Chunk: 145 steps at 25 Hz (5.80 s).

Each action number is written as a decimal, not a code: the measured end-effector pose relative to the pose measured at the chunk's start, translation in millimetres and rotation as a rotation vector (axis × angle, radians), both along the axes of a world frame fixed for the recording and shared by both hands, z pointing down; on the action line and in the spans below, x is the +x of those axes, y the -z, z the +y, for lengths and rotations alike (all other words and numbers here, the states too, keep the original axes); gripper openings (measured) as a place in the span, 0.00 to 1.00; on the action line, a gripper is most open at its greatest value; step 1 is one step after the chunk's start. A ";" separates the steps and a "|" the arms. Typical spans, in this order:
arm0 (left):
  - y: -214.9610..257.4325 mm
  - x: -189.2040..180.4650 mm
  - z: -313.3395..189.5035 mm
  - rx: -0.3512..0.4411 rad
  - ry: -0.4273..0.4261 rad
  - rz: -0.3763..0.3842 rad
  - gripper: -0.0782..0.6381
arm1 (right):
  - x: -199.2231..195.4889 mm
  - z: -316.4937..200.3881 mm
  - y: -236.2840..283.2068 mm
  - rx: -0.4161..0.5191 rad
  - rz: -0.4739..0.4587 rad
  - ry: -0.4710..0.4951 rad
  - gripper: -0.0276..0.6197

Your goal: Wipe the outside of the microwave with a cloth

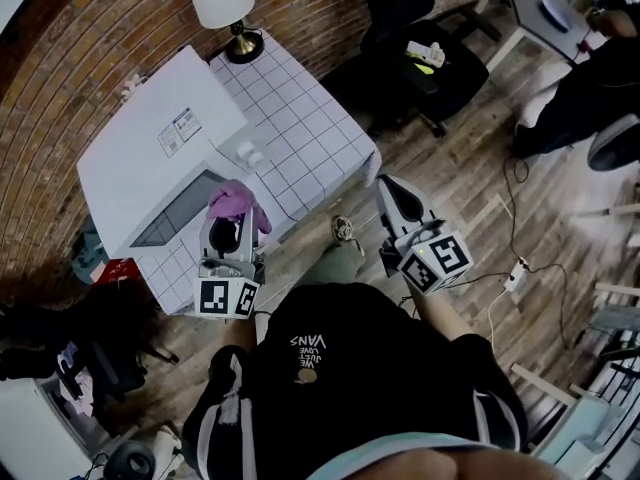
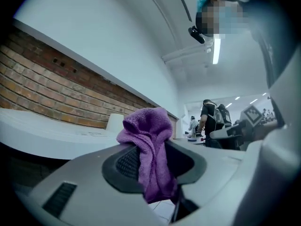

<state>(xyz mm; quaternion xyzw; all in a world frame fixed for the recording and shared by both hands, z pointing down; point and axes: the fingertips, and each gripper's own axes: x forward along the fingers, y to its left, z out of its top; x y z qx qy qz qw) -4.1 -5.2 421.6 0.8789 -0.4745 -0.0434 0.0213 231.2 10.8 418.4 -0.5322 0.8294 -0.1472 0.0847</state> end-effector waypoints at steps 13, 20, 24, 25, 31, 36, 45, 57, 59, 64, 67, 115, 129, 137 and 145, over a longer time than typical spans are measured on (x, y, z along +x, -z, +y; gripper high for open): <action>9.2 90.6 -116.2 -0.015 0.115 0.028 0.31 | 51.8 -146.4 10.0 -0.009 0.034 0.208 0.05; 1.1 93.4 -144.0 -0.045 0.250 0.018 0.31 | 32.7 -211.7 3.0 -0.026 0.003 0.384 0.05; -3.9 93.7 -160.8 -0.055 0.394 0.022 0.31 | 18.7 -252.2 2.4 -0.026 -0.004 0.535 0.05; -4.4 95.1 -165.0 -0.059 0.433 0.024 0.31 | 15.6 -261.5 3.1 -0.029 -0.003 0.579 0.05; -9.6 114.0 -180.0 -0.074 0.679 0.048 0.31 | 8.1 -309.7 7.2 -0.039 0.033 0.844 0.05; -33.2 107.6 -182.6 -0.128 0.861 0.174 0.31 | 4.1 -330.8 8.8 -0.033 0.038 0.991 0.05; -52.7 83.6 -196.7 -0.108 0.931 0.786 0.31 | -1.4 -336.8 -0.7 -0.057 0.027 1.112 0.05; -58.9 53.2 -217.0 -0.025 0.863 1.210 0.31 | 0.8 -348.3 -4.9 -0.074 0.018 1.068 0.05; -63.7 47.8 -228.0 -0.037 0.851 1.230 0.31 | 2.3 -352.2 -6.4 -0.080 0.021 1.053 0.05; -68.6 25.2 -271.5 -0.046 0.828 1.235 0.31 | 9.3 -365.3 -12.4 -0.093 0.021 1.005 0.05; -65.4 9.2 -301.4 -0.038 0.828 1.229 0.31 | 16.7 -373.7 -14.2 -0.097 0.020 0.972 0.05; -121.3 53.1 -204.6 -0.089 0.957 1.265 0.31 | -0.2 -335.7 -34.0 -0.145 0.045 1.100 0.05; -126.6 -1.2 -329.5 -0.098 0.895 1.255 0.31 | 63.9 -394.9 -39.8 -0.176 0.070 0.824 0.05; -128.9 -33.5 -390.8 -0.054 0.951 1.266 0.31 | 79.0 -420.0 -42.1 -0.182 0.102 0.763 0.05; -134.9 -44.5 -418.1 -0.076 0.980 1.250 0.31 | 78.8 -427.6 -45.4 -0.202 0.113 0.759 0.05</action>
